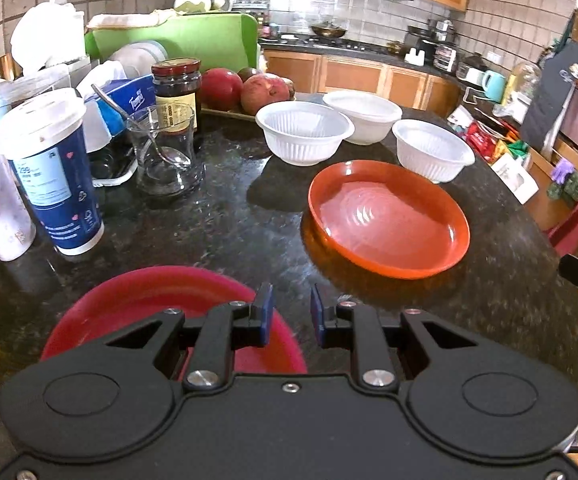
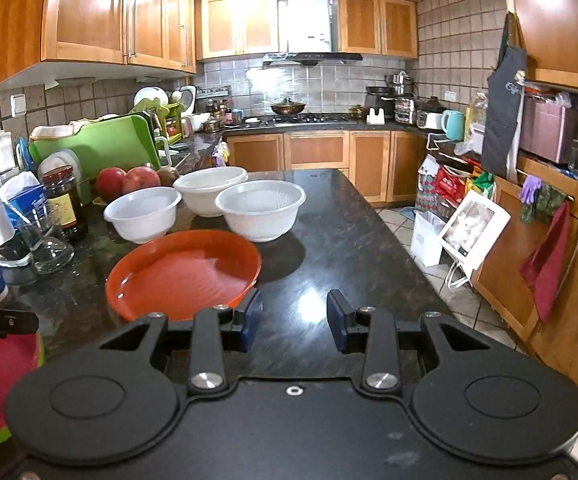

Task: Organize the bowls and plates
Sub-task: 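Move the left tool to the orange plate rim and grasp it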

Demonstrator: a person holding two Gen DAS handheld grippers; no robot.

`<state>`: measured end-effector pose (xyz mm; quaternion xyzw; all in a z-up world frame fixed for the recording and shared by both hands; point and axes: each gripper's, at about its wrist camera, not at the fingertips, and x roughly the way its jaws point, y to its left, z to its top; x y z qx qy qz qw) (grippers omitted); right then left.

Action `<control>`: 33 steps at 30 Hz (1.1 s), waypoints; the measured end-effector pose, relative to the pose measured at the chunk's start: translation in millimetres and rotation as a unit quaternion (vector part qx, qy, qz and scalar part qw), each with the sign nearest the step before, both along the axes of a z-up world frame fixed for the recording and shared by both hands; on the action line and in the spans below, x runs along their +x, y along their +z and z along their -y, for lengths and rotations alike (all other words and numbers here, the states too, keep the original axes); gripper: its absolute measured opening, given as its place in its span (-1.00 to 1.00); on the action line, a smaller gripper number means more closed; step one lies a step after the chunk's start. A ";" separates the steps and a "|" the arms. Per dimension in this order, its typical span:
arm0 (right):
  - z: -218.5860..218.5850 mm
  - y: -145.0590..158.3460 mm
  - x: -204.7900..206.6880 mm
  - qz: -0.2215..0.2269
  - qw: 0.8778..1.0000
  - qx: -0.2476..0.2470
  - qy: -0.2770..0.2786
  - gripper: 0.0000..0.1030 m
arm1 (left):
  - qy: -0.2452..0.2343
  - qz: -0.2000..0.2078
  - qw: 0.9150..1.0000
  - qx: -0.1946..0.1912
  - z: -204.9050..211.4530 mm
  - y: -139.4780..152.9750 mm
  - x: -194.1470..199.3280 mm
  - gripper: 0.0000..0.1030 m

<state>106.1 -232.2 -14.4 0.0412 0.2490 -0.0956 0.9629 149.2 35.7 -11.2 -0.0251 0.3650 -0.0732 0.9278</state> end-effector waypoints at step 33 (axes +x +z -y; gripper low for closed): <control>43.2 -23.5 164.0 -0.060 0.975 0.040 0.208 -0.30 | 0.120 -0.064 0.991 0.006 53.8 -16.9 97.3 -0.41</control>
